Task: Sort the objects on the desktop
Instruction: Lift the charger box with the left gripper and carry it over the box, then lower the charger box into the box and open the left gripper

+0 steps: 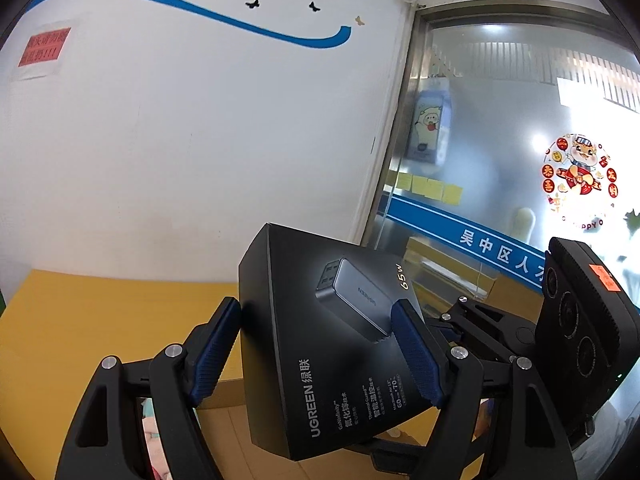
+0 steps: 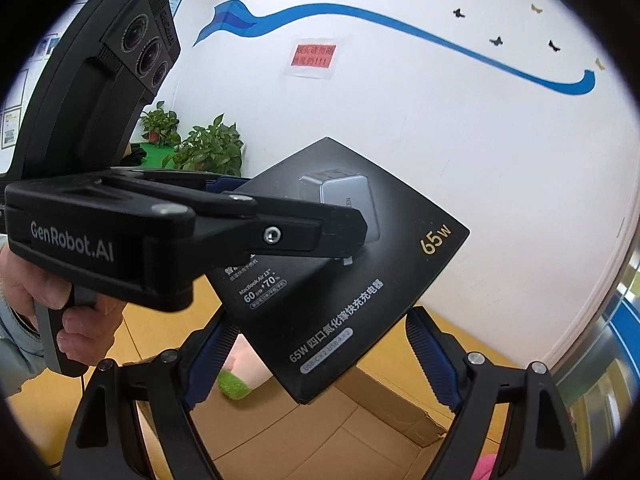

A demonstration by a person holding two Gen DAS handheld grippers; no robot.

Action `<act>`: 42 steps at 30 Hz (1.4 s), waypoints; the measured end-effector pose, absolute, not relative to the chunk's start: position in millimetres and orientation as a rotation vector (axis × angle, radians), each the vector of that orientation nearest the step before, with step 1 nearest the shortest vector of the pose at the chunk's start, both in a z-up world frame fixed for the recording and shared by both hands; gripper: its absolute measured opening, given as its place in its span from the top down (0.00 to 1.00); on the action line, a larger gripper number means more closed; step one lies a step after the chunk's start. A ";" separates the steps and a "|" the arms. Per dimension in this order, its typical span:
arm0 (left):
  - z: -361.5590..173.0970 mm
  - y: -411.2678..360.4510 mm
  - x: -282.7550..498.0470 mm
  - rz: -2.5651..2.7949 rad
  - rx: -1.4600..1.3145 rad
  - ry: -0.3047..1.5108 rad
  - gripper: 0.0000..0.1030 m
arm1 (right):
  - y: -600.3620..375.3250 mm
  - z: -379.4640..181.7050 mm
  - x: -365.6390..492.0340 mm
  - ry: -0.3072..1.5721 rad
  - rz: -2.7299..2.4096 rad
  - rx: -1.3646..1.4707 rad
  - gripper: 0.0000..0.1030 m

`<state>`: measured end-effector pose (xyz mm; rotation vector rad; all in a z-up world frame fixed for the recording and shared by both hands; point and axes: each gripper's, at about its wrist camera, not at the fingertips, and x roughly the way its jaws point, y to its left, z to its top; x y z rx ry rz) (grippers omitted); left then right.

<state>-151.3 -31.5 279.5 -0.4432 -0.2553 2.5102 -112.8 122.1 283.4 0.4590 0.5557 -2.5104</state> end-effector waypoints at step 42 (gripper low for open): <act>100.1 -6.9 -217.7 2.553 -1.204 -0.167 0.17 | 184.9 26.1 -256.1 0.297 -2.257 1.362 0.17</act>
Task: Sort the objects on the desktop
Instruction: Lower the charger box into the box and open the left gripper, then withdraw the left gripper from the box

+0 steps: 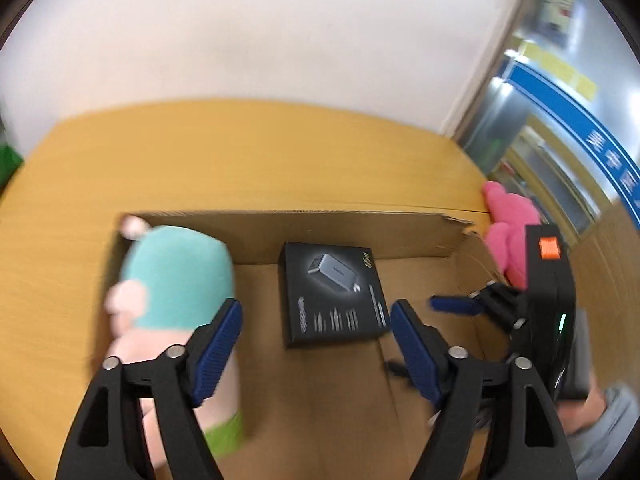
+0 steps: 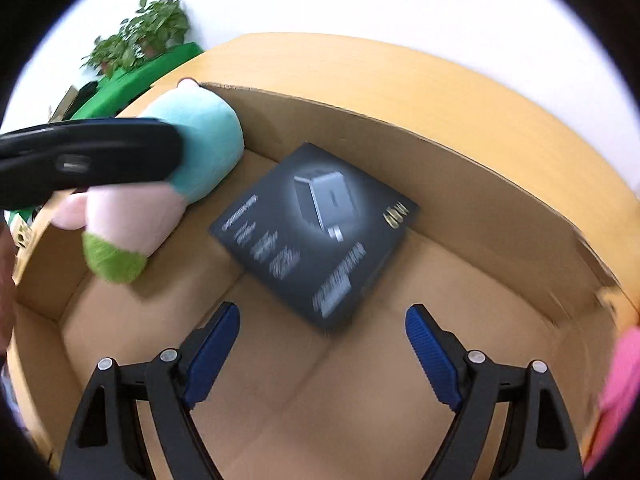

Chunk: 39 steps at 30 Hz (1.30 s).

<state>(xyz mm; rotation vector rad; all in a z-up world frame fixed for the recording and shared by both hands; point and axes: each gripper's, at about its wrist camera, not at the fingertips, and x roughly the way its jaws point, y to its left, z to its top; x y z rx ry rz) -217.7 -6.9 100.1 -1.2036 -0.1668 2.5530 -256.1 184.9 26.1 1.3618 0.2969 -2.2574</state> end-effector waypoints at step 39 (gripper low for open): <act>85.4 -42.4 63.3 2.855 -0.856 -0.003 0.22 | 228.9 96.5 75.7 0.093 -2.755 0.891 0.16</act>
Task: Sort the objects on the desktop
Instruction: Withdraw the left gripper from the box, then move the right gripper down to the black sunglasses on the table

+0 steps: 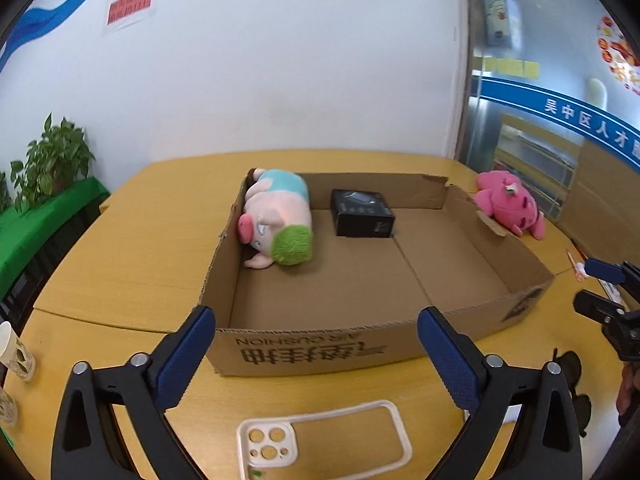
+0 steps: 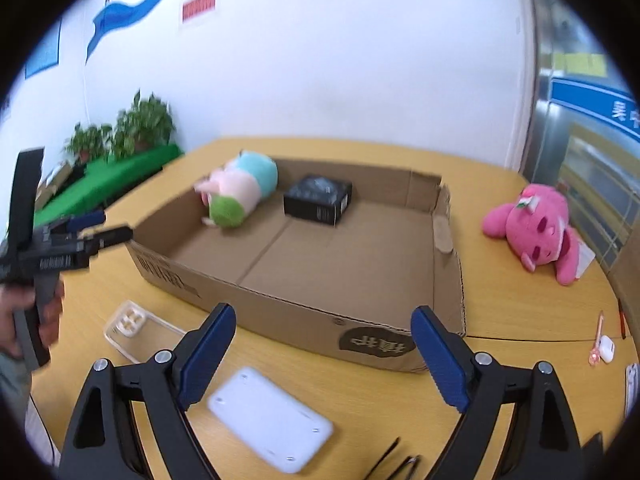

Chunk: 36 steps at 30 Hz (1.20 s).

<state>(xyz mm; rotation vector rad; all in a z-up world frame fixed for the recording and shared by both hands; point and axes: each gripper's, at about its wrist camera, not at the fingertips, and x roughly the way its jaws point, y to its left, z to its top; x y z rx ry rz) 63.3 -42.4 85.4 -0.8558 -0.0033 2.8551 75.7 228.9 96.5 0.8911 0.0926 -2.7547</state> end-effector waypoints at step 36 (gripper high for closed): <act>28.0 70.7 97.5 2.251 -1.103 -0.244 0.01 | 252.3 -27.4 158.3 0.057 -2.732 1.468 0.70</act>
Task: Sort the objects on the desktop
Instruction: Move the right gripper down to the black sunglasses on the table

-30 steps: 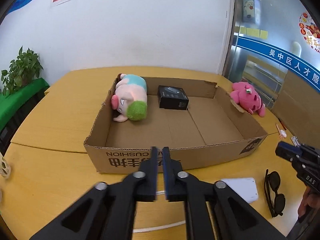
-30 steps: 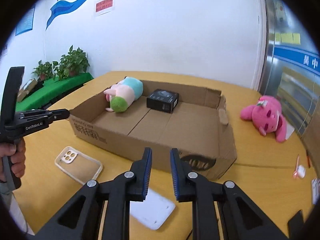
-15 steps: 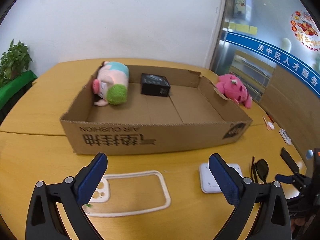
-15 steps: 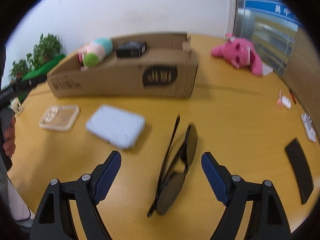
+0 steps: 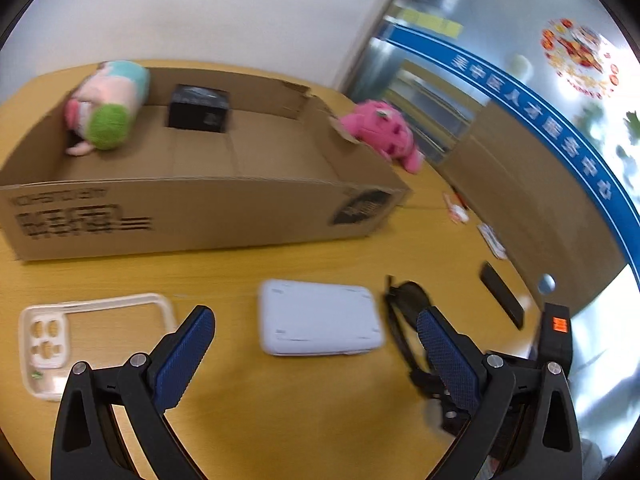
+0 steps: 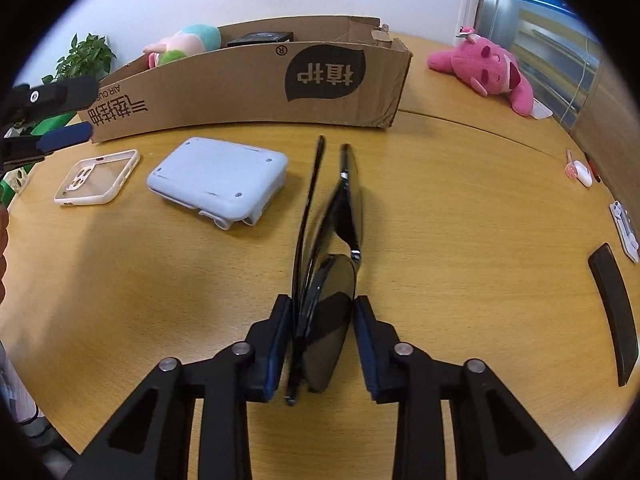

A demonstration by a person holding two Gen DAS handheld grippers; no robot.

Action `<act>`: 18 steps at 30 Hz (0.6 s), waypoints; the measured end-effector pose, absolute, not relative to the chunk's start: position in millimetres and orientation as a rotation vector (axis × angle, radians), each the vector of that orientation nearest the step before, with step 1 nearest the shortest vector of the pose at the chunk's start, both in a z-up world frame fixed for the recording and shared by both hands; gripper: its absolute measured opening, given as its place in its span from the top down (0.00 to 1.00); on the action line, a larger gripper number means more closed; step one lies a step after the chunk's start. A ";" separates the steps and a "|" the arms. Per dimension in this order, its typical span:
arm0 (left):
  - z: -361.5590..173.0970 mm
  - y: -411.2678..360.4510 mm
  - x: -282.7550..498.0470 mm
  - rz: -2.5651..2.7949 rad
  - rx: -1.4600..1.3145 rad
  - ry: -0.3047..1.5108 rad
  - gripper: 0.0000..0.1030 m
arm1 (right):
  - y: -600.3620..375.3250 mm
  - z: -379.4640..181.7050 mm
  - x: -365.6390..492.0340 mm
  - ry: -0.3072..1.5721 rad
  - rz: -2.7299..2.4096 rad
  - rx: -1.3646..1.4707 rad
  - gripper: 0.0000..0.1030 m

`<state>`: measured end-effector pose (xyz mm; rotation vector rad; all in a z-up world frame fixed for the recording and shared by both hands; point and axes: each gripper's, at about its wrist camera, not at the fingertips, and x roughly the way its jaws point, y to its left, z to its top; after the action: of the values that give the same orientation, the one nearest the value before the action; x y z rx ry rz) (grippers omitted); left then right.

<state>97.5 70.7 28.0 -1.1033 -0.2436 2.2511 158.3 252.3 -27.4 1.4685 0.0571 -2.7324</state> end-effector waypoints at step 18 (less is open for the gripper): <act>-16.4 228.9 118.9 1.718 -1.374 -0.143 0.07 | 244.9 -30.7 220.9 0.083 -2.861 1.349 0.71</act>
<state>118.9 228.9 -16.4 -1.3739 -0.1429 1.7177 220.9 244.9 -30.7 1.3492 0.0829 -2.8613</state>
